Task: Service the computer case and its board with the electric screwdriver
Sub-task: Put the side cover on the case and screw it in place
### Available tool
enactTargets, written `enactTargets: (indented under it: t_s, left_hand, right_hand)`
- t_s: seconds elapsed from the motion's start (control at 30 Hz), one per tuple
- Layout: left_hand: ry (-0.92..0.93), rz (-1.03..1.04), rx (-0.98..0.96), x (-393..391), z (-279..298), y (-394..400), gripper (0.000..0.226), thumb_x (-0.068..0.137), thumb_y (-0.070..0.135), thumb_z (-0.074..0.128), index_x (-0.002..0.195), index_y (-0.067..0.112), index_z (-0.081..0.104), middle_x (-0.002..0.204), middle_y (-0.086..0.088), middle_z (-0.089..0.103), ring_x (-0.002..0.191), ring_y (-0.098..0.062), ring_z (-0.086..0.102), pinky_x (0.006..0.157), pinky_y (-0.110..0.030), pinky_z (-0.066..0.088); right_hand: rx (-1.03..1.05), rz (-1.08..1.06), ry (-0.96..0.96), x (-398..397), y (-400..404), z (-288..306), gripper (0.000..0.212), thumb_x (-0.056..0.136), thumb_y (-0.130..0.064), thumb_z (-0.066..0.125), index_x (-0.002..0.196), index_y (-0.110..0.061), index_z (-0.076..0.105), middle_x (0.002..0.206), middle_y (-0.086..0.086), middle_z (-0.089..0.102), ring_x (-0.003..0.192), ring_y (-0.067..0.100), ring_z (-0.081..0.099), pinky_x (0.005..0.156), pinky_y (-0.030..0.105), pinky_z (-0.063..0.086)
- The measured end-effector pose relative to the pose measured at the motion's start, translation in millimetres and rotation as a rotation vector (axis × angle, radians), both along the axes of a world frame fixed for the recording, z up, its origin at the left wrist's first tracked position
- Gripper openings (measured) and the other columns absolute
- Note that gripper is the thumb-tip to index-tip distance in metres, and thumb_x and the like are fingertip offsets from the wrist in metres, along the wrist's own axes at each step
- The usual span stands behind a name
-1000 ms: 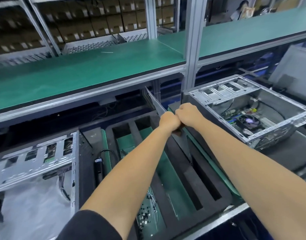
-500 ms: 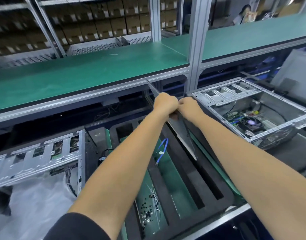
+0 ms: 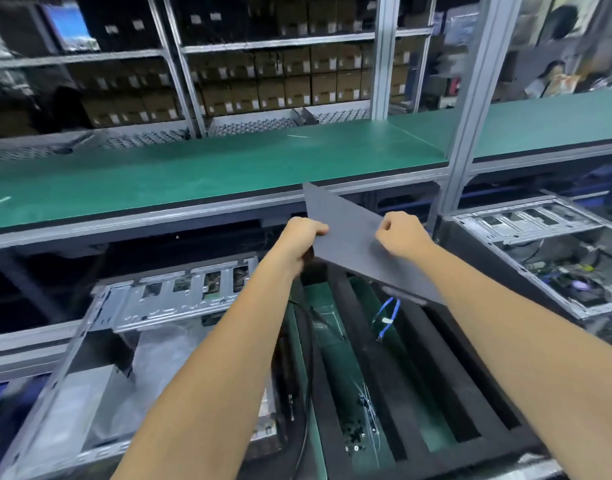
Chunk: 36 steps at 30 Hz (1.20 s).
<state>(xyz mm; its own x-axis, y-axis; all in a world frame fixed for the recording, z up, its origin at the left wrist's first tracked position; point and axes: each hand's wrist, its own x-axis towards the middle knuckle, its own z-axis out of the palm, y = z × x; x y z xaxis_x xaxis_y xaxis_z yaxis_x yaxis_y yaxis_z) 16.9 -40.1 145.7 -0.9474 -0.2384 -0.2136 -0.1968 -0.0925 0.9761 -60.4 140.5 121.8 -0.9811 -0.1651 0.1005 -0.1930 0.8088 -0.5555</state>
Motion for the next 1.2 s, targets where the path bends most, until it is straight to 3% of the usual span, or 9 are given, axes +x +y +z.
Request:
enactTargets:
  t_s: [0.2, 0.33, 0.47, 0.57, 0.87, 0.97, 1.07, 1.13, 1.2]
  left_hand:
    - [0.099, -0.049, 0.099, 71.4, -17.0, -106.0, 0.006, 0.090, 0.009, 0.051, 0.084, 0.010, 0.052, 0.077, -0.006, 0.064, 0.061, -0.018, 0.064, 0.057, -0.026, 0.049]
    - [0.118, -0.027, 0.138, 115.1, -37.9, -173.2, 0.015, 0.092, 0.012, 0.052, 0.095, 0.003, 0.064, 0.090, -0.012, 0.068, 0.072, -0.022, 0.066, 0.065, -0.030, 0.052]
    - [0.016, 0.023, 0.195, 156.4, -52.0, -231.9, 0.018, 0.092, 0.013, 0.051, 0.100, 0.007, 0.066, 0.090, -0.011, 0.070, 0.072, -0.023, 0.068, 0.063, -0.030, 0.054]
    - [-0.113, 0.144, 0.176, 180.5, -52.9, -267.7, 0.015, 0.087, 0.013, 0.052, 0.085, 0.015, 0.067, 0.078, -0.007, 0.071, 0.059, -0.021, 0.067, 0.057, -0.027, 0.052]
    - [-0.347, 0.361, -0.610, 214.6, -72.0, -325.6, 0.021, 0.086, 0.026, 0.053, 0.080, 0.006, 0.052, 0.085, -0.008, 0.057, 0.064, -0.020, 0.051, 0.052, -0.028, 0.037]
    - [-0.423, 0.457, -0.992, 224.2, -70.5, -310.7, 0.016, 0.085, 0.017, 0.051, 0.089, 0.001, 0.051, 0.101, -0.018, 0.054, 0.081, -0.030, 0.050, 0.066, -0.035, 0.039]
    - [0.146, 0.424, -1.495, 230.4, -56.9, -271.7, 0.011, 0.073, 0.002, 0.054, 0.084, 0.002, 0.053, 0.089, -0.016, 0.053, 0.082, -0.035, 0.051, 0.063, -0.040, 0.042]
    - [0.595, 0.046, -1.468, 243.6, -53.4, -224.3, 0.004, 0.065, 0.010, 0.051, 0.069, 0.008, 0.050, 0.066, -0.006, 0.052, 0.058, -0.029, 0.049, 0.048, -0.035, 0.042]
    - [0.757, -0.279, -1.504, 255.2, -63.0, -180.3, 0.007, 0.061, 0.017, 0.051, 0.061, 0.011, 0.047, 0.052, -0.003, 0.048, 0.044, -0.027, 0.045, 0.038, -0.024, 0.033]
  right_hand:
    - [0.100, -0.372, -0.188, 19.4, -22.2, -14.6, 0.060, 0.097, -0.034, 0.048, 0.146, -0.004, 0.032, 0.153, 0.021, 0.030, 0.139, 0.040, 0.029, 0.111, 0.051, 0.029]
    - [-0.112, -0.398, -0.297, 42.7, -66.8, -28.3, 0.062, 0.101, -0.039, 0.039, 0.147, 0.004, 0.034, 0.153, 0.024, 0.036, 0.136, 0.042, 0.039, 0.110, 0.045, 0.032]
    - [-0.285, -0.379, -0.198, 63.9, -121.4, -36.0, 0.043, 0.098, -0.025, 0.046, 0.128, 0.003, 0.054, 0.131, 0.024, 0.056, 0.100, 0.038, 0.055, 0.082, 0.039, 0.045]
    - [-0.295, -0.368, -0.193, 81.2, -164.2, -45.2, 0.043, 0.098, -0.025, 0.047, 0.129, 0.005, 0.054, 0.131, 0.025, 0.057, 0.111, 0.042, 0.057, 0.078, 0.036, 0.042]
    - [-0.262, -0.235, -0.249, 122.2, -239.1, -64.4, 0.049, 0.103, -0.037, 0.041, 0.130, 0.002, 0.055, 0.131, 0.021, 0.058, 0.109, 0.037, 0.057, 0.077, 0.034, 0.038]
    - [-0.239, -0.202, -0.322, 126.5, -247.3, -64.2, 0.051, 0.104, -0.039, 0.042, 0.132, 0.003, 0.053, 0.133, 0.021, 0.058, 0.111, 0.037, 0.058, 0.078, 0.035, 0.041]
    - [-0.229, -0.204, -0.338, 125.5, -246.2, -63.8, 0.051, 0.104, -0.041, 0.040, 0.129, 0.001, 0.055, 0.128, 0.019, 0.060, 0.094, 0.032, 0.055, 0.073, 0.036, 0.041]
    - [-0.207, -0.200, -0.338, 123.5, -244.7, -63.4, 0.050, 0.104, -0.041, 0.039, 0.126, 0.000, 0.057, 0.126, 0.018, 0.061, 0.088, 0.031, 0.053, 0.071, 0.037, 0.042]
    - [-0.197, -0.199, -0.352, 122.8, -242.6, -63.6, 0.050, 0.104, -0.042, 0.039, 0.127, 0.000, 0.056, 0.127, 0.018, 0.061, 0.091, 0.032, 0.055, 0.073, 0.037, 0.042]
